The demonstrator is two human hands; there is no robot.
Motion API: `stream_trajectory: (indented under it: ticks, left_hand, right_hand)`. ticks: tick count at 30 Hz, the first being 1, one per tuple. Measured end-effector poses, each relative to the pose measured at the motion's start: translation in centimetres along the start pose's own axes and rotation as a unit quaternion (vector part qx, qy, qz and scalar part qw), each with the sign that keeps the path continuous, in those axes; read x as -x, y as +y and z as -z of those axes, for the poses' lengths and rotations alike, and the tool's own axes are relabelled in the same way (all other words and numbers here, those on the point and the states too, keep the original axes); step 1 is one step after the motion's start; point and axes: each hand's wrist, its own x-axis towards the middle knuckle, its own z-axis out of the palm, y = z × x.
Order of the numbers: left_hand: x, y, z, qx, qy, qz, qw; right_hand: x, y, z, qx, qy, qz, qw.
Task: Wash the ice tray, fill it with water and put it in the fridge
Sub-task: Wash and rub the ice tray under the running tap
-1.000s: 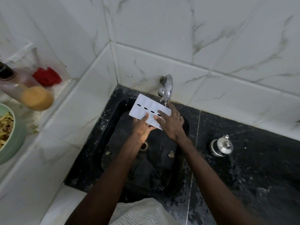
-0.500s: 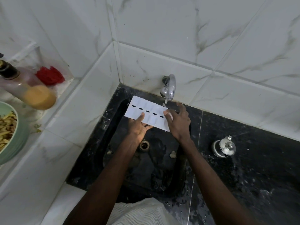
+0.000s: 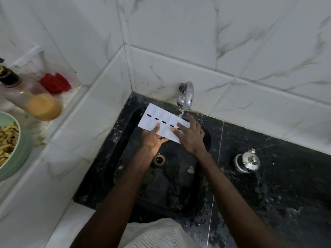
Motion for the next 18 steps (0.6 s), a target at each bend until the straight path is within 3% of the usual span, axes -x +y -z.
stream_trajectory:
  ticks: [3, 5, 7, 10, 15, 18]
  left_hand:
    - [-0.5, 0.8, 1.3, 0.002, 0.020, -0.009, 1.000]
    - [-0.4, 1.1, 1.6, 0.007, 0.022, -0.008, 1.000]
    - [-0.3, 1.3, 1.6, 0.013, 0.021, -0.011, 1.000]
    - [-0.4, 1.9, 1.6, 0.016, 0.026, -0.017, 0.999]
    - [-0.3, 1.4, 2.4, -0.012, 0.069, -0.012, 0.997]
    - [-0.4, 1.1, 1.6, -0.044, 0.128, 0.006, 0.991]
  right_hand:
    - [0.5, 0.9, -0.1, 0.008, 0.041, 0.039, 0.998]
    - [0.7, 1.5, 0.1, -0.007, 0.083, -0.004, 0.997]
    - [0.8, 1.4, -0.1, -0.016, 0.068, -0.033, 0.997]
    - [1.1, 1.3, -0.6, 0.008, 0.024, 0.037, 0.999]
    - [1.5, 2.6, -0.1, -0.004, 0.107, 0.021, 0.994]
    - [1.7, 2.8, -1.1, -0.011, 0.100, 0.009, 0.995]
